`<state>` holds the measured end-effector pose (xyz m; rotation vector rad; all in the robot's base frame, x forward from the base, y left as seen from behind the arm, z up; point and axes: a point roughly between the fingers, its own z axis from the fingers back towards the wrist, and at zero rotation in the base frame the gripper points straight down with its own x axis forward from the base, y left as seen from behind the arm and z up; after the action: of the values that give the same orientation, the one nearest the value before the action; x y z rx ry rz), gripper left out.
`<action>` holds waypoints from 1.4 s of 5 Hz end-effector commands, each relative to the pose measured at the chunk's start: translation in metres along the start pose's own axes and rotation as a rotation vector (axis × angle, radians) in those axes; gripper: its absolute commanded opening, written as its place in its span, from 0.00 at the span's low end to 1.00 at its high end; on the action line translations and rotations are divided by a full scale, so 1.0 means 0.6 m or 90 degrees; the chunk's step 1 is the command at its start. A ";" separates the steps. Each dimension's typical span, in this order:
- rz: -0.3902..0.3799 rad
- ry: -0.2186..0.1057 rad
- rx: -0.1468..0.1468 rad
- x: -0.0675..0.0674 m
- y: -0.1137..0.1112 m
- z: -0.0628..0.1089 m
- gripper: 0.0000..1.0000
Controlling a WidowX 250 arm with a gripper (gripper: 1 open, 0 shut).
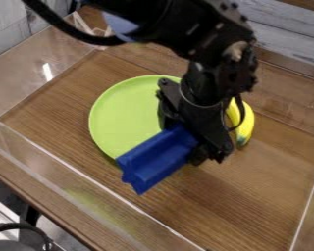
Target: Put the blue object in the green plate
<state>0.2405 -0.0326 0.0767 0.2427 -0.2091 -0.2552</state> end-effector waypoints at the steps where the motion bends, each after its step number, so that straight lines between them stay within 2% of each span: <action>1: 0.019 -0.046 0.004 0.017 0.017 0.024 0.00; 4: 0.036 -0.061 0.004 0.015 0.029 0.028 0.00; 5: 0.038 -0.063 0.002 0.014 0.030 0.025 1.00; 7: 0.035 -0.058 -0.002 0.010 0.030 0.010 1.00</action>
<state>0.2456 -0.0197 0.0820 0.2241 -0.2810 -0.2199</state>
